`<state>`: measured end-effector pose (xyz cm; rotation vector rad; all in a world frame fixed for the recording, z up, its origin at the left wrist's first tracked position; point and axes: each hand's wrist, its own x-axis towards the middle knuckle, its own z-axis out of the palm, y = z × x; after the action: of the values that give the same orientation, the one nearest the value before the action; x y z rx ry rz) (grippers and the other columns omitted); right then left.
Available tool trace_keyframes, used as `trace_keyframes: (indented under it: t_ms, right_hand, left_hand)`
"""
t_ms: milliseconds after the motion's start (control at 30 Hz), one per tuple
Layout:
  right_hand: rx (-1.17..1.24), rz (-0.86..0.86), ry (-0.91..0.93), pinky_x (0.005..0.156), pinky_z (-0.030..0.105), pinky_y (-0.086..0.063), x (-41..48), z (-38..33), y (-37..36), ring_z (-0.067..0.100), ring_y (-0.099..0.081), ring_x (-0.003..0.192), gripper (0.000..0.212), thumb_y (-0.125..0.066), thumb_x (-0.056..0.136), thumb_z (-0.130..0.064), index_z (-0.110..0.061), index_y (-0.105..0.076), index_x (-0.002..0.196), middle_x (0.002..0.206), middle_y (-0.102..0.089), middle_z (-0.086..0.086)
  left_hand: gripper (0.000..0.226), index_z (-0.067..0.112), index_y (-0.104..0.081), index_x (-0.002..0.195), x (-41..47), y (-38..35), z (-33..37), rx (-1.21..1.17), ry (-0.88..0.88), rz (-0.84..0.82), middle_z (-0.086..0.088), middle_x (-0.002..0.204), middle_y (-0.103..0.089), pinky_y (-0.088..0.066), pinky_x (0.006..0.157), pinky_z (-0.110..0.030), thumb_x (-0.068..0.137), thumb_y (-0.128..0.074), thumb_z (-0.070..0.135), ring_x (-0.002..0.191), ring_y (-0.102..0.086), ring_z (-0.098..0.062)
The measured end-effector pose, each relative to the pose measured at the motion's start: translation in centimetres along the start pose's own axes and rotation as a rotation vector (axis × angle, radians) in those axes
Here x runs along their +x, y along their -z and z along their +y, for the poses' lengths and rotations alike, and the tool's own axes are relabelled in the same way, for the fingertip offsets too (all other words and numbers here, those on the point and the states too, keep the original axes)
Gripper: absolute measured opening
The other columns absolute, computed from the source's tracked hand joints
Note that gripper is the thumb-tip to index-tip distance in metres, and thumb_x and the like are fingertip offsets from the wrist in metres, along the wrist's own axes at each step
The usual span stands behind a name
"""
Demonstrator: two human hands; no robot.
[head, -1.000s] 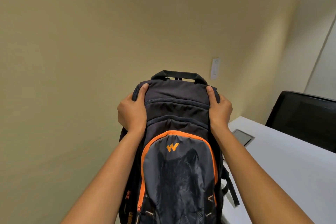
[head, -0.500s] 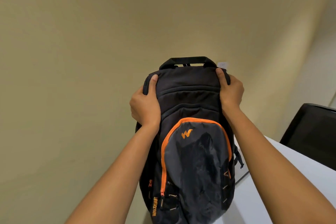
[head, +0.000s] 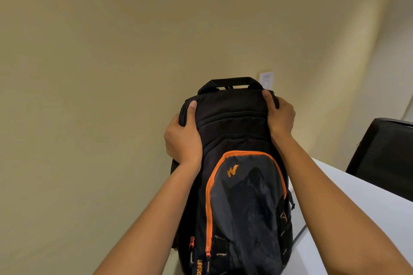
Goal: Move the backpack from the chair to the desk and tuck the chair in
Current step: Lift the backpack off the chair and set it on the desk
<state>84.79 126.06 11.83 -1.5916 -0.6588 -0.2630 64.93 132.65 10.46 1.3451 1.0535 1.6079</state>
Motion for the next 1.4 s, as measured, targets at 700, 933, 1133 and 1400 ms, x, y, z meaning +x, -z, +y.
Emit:
trace_keyframes:
  t_ms: [700,933,1133,1400]
  right_hand:
    - [0.163,-0.382,-0.077,0.070,0.010,-0.041,-4.9,12.7,0.9,0.005,-0.057,0.087,0.024,-0.059,0.089,-0.043,-0.025,-0.053,0.104,0.092,-0.057,-0.022]
    - [0.229,-0.227,-0.071,0.075,0.017,-0.040,-2.6,10.8,-0.7,0.013,-0.056,0.093,0.027,-0.056,0.093,-0.035,-0.011,-0.058,0.106,0.097,-0.060,-0.002]
    - [0.206,-0.167,-0.020,0.062,0.004,-0.035,0.7,9.3,-0.5,0.014,-0.054,0.090,0.031,-0.057,0.094,-0.033,-0.004,-0.058,0.104,0.095,-0.059,0.001]
    - [0.093,-0.219,-0.098,0.075,0.026,-0.036,0.5,12.5,0.4,0.020,-0.053,0.092,0.037,-0.054,0.094,-0.037,-0.002,-0.054,0.104,0.097,-0.058,0.007]
  left_hand:
    - [0.049,0.027,-0.046,0.082,-4.5,1.7,-9.1,0.341,-0.033,0.023,0.017,0.070,-0.054,-0.034,0.052,-0.026,0.070,-0.053,0.075,0.067,-0.054,-0.016]
    - [0.049,0.019,-0.045,0.077,-3.5,-0.3,-7.3,0.242,-0.104,0.076,0.009,0.069,-0.056,-0.038,0.049,-0.026,0.074,-0.060,0.066,0.063,-0.055,-0.014]
    - [0.050,0.016,-0.046,0.081,-3.4,-2.5,-5.5,0.201,-0.134,0.114,0.004,0.074,-0.059,-0.041,0.055,-0.030,0.077,-0.059,0.064,0.066,-0.055,-0.017]
    - [0.045,0.015,-0.044,0.090,-5.0,-4.0,-8.1,0.311,-0.106,0.031,0.004,0.080,-0.056,-0.033,0.051,-0.026,0.084,-0.054,0.058,0.070,-0.056,-0.020]
